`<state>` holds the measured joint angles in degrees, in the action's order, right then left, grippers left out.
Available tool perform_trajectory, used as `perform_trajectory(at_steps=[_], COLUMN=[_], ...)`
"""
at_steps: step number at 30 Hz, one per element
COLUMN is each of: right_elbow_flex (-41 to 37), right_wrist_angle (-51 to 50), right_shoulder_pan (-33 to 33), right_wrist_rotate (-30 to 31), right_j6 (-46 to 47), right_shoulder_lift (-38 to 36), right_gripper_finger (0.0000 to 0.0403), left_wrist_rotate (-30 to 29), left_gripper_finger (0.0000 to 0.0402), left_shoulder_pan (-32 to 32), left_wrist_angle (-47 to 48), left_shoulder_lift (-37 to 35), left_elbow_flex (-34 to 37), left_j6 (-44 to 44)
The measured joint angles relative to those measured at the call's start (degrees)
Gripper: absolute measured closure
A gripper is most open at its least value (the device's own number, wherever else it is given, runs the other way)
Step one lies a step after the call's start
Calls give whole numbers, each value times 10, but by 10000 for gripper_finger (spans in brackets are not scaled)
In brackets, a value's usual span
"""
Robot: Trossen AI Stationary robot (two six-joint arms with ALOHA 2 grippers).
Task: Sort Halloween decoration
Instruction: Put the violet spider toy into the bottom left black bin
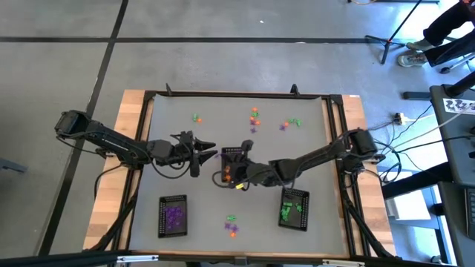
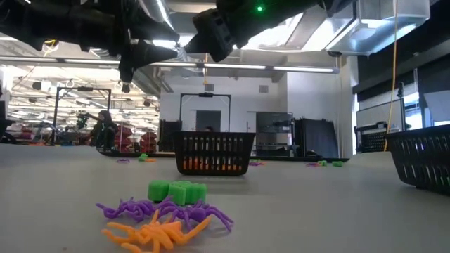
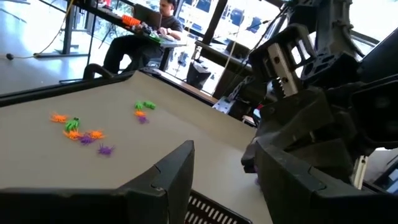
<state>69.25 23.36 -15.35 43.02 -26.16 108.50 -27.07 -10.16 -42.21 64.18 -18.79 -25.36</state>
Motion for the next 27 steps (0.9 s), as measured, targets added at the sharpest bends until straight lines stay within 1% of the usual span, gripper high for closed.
perform_trajectory(at_steps=[7,15,24,27], right_elbow_flex=[1,1,1,1], right_wrist_angle=[-9,-65,-40,-31], right_shoulder_pan=[0,0,12,22], right_wrist_rotate=[11,30,30,18], right_j6=[0,20,18,18], right_shoulder_lift=[2,2,2,2], right_gripper_finger=[403,403,403,403], left_wrist_rotate=[3,-4,-4,-4], left_gripper_finger=[240,240,240,240], left_shoulder_pan=[0,0,0,0], left_wrist_angle=[5,5,5,5], left_shoulder_lift=[0,0,0,0], left_elbow_flex=[0,0,0,0], left_j6=[3,4,4,5])
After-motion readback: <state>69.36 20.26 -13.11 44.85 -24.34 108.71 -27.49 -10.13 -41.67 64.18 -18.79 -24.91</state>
